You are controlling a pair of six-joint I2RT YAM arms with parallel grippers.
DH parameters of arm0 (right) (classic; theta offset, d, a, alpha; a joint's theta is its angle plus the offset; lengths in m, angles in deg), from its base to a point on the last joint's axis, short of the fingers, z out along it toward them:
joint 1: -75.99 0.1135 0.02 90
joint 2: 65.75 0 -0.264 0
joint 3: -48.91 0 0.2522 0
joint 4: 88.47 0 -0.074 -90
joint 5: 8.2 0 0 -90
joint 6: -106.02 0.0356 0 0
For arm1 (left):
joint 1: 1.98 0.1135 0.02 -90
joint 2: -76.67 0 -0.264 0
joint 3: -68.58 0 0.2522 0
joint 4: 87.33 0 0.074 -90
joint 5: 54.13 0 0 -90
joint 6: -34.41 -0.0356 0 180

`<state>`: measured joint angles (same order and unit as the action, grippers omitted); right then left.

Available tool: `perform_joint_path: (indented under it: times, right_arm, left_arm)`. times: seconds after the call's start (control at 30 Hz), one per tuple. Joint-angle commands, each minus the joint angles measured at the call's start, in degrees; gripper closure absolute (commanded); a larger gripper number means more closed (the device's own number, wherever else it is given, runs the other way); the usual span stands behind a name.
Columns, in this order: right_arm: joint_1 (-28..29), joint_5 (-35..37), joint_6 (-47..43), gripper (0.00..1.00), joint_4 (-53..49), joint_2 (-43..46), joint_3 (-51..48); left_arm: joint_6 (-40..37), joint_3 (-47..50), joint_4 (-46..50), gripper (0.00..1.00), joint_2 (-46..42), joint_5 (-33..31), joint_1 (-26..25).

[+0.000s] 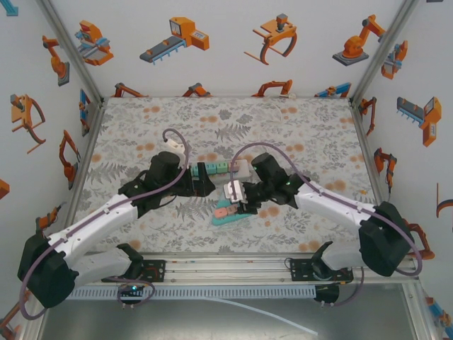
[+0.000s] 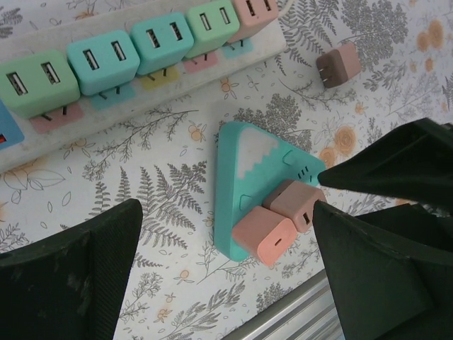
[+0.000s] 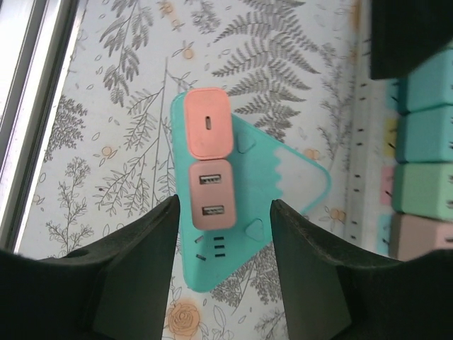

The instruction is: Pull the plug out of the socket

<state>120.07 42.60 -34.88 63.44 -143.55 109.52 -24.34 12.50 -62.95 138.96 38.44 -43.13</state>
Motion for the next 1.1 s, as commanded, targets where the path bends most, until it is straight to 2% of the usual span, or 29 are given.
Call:
perform_joint_path:
  times: [0.0, 0.07, 0.2, 0.33, 0.67, 1.07]
  right_arm:
    - [1.47, 0.49, -6.43, 0.51, -2.54, -2.50, 2.67]
    - [1.97, 0.95, -7.34, 0.55, -2.49, -4.02, 2.93]
    - [2.24, 2.01, -7.47, 0.67, -0.42, -5.67, 2.91]
    - [2.24, 2.03, -7.73, 0.76, 0.00, -5.87, 2.72]
    - [2.24, 1.93, -7.56, 0.77, 0.15, -6.22, 2.98]
    - [2.24, 2.60, -3.00, 0.77, 6.01, -7.01, 2.30]
  left_arm:
    - [3.86, 0.92, -1.83, 0.01, 0.04, 0.25, 0.64]
    - [5.76, 0.95, -2.55, 0.03, 1.56, 1.64, 1.09]
    - [8.76, 0.21, -4.42, 0.16, 6.40, 4.73, 1.54]
    - [9.08, -1.31, -7.46, 0.23, 12.46, 7.50, 1.59]
    - [5.70, -7.81, -11.95, 0.31, 28.63, 15.90, 1.24]
    - [3.59, -2.51, -12.90, 0.50, 32.35, 19.45, -0.43]
